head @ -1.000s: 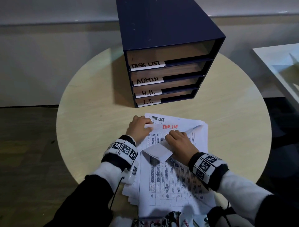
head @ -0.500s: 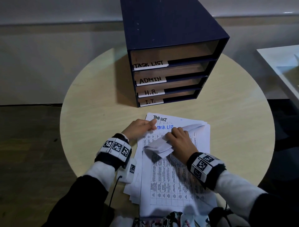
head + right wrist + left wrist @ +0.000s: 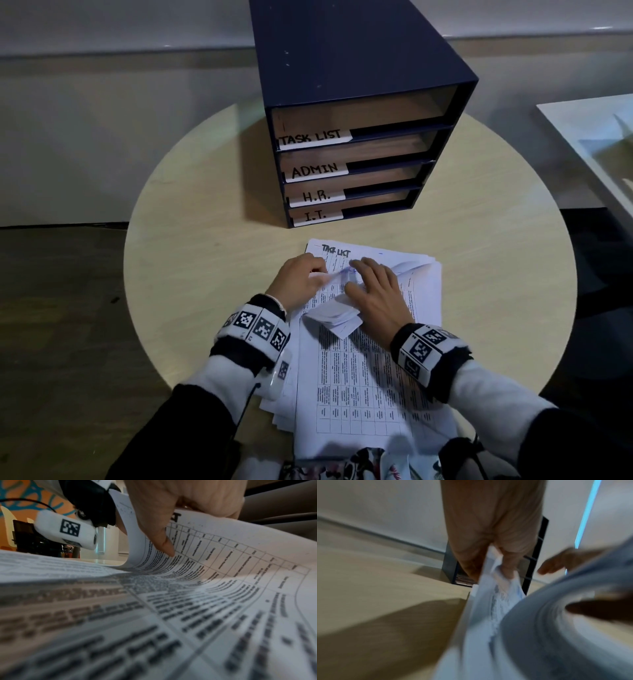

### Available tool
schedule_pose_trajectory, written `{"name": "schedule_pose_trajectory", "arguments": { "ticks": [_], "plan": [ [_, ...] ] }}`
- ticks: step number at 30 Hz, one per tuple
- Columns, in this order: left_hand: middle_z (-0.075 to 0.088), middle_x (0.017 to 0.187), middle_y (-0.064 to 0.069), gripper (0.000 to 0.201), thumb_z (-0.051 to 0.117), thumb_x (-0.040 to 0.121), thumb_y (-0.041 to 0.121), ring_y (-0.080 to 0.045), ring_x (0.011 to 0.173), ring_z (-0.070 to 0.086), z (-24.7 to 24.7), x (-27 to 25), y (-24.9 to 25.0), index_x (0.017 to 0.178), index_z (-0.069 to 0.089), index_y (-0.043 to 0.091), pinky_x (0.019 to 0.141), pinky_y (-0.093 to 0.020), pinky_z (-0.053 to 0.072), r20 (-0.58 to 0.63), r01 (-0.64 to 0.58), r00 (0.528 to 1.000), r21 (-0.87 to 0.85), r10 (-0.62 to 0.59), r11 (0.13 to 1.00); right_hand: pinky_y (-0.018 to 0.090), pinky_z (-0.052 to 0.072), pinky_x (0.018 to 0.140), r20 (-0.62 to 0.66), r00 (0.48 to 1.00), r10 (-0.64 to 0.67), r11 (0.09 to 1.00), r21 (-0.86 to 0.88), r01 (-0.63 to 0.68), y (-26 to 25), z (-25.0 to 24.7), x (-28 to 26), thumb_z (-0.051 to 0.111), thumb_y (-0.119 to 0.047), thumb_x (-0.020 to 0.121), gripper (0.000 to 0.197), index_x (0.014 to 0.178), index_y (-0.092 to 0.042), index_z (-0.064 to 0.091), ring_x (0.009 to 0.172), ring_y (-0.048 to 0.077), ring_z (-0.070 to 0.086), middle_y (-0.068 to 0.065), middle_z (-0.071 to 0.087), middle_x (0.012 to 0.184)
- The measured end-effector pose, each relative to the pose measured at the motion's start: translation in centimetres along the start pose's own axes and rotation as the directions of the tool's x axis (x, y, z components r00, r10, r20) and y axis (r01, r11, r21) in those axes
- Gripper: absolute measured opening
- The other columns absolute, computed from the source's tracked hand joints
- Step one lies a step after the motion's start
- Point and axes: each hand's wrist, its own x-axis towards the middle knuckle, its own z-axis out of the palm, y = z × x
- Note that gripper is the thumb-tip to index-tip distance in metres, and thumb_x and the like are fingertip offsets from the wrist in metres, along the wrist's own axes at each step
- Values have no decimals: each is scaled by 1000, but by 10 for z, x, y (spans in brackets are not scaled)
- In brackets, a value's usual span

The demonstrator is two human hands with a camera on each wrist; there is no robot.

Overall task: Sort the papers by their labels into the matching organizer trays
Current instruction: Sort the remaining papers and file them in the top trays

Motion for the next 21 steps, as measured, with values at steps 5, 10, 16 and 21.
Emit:
{"name": "schedule_pose_trajectory", "arguments": {
  "ticks": [5, 10, 16, 21],
  "plan": [
    [66, 78, -6, 16, 72, 79, 19, -11, 70, 57, -6, -7, 11, 78, 68, 4, 64, -14, 43, 143, 9, 990, -125, 9, 992, 50, 50, 85, 45, 998, -31, 998, 62, 29, 4, 0, 1, 82, -4, 27, 74, 84, -19, 38, 79, 20, 69, 2, 68, 82],
    [67, 96, -6, 30, 68, 80, 39, -20, 92, 62, -5, -8, 9, 89, 66, 10, 92, -33, 47, 273, 204, 957, -384, -100, 901, 36, 33, 80, 4, 1000, 22, 1000, 19, -22, -1, 1, 4, 77, -4, 32, 66, 79, -17, 34, 59, 20, 58, -2, 56, 64],
    [55, 102, -10, 41, 37, 96, 44, -20, 96, 53, -1, 15, 11, 103, 58, 9, 90, -31, 40, 100, 189, 981, -349, -164, 918, 30, 31, 64, -23, 998, 50, 999, 1, -50, -6, -5, 7, 85, -13, 34, 71, 94, -17, 49, 59, 18, 56, -3, 60, 69],
    [16, 157, -2, 49, 37, 99, 34, -23, 145, 13, -2, 55, 0, 144, 32, 15, 118, -42, 15, 181, 132, 970, 182, -165, 974, 22, 42, 51, 49, 999, 24, 998, -59, -22, -10, -16, 23, 78, -1, 26, 35, 53, -14, 60, 48, 20, 54, 1, 54, 54]
  ]
}}
